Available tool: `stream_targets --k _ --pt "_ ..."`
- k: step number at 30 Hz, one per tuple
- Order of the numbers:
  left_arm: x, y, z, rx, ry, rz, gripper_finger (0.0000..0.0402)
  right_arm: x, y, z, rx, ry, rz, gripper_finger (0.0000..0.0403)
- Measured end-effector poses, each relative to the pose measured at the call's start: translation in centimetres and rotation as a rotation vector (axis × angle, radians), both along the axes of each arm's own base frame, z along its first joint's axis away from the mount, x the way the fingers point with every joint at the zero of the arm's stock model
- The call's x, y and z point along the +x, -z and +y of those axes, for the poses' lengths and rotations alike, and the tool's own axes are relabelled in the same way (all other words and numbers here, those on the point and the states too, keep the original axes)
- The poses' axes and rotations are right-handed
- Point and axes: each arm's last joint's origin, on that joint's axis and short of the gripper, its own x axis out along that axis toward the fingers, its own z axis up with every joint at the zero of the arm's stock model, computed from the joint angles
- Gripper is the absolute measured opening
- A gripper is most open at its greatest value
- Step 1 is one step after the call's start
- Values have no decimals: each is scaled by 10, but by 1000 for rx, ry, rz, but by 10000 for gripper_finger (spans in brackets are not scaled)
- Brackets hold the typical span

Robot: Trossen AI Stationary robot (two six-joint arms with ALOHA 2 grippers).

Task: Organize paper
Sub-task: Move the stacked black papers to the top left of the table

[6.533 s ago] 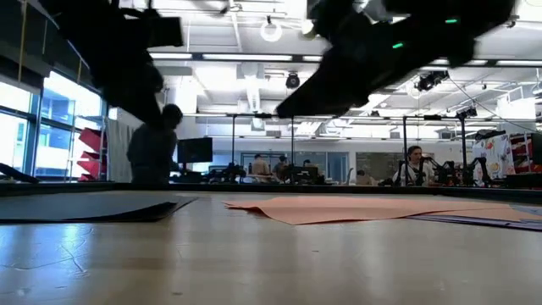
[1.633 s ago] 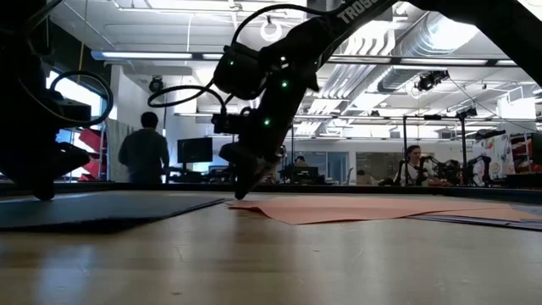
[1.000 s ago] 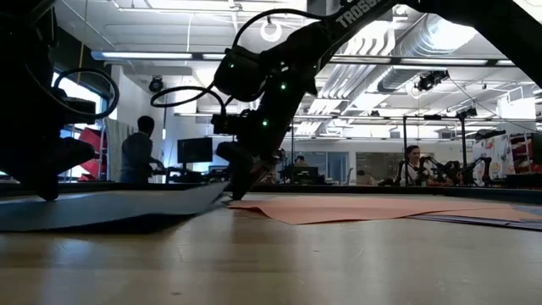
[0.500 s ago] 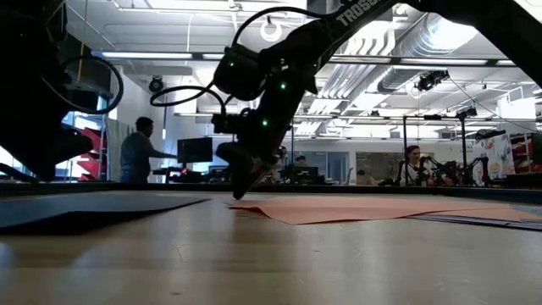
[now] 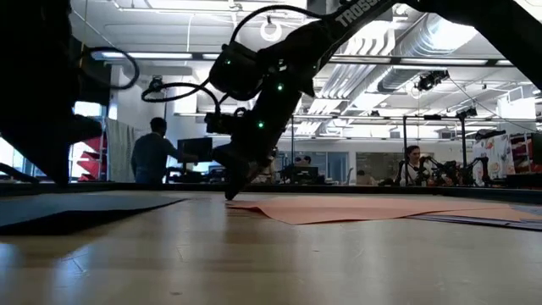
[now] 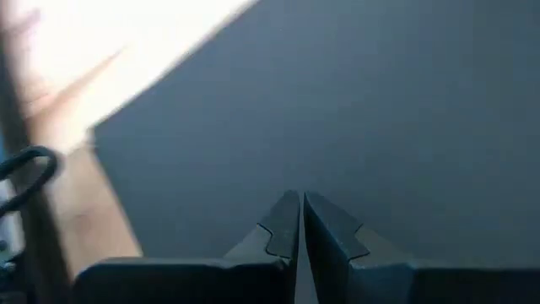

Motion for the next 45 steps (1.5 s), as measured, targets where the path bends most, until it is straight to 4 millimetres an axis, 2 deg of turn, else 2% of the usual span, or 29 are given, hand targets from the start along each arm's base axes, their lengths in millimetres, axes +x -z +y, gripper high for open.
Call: stream_targets --k 3,6,12,15,19,26,35,40,45 --pt "6 1 -13 -114 99 -22 0 -5 -28 2 9 -14 -33 0" --pt "6 9 -18 -159 166 -47 0 -12 -52 9 6 -45 -49 0" --pt "-6 24 -5 -71 226 18 0 -31 -108 45 -11 -144 -122 0" --pt "-7 27 1 -16 279 57 0 -41 -120 65 -18 -203 -96 0" --pt "-5 27 11 38 326 110 0 -57 -127 91 -17 -270 -28 0" --pt "-1 27 34 108 279 186 0 -80 -119 132 3 -317 151 0" --pt "-10 45 67 211 219 202 0 -110 -116 187 18 -372 247 0" --pt "-7 47 78 257 250 235 0 -122 -116 211 25 -400 250 0" --pt "-4 46 92 305 223 255 0 -130 -116 226 31 -414 250 0"
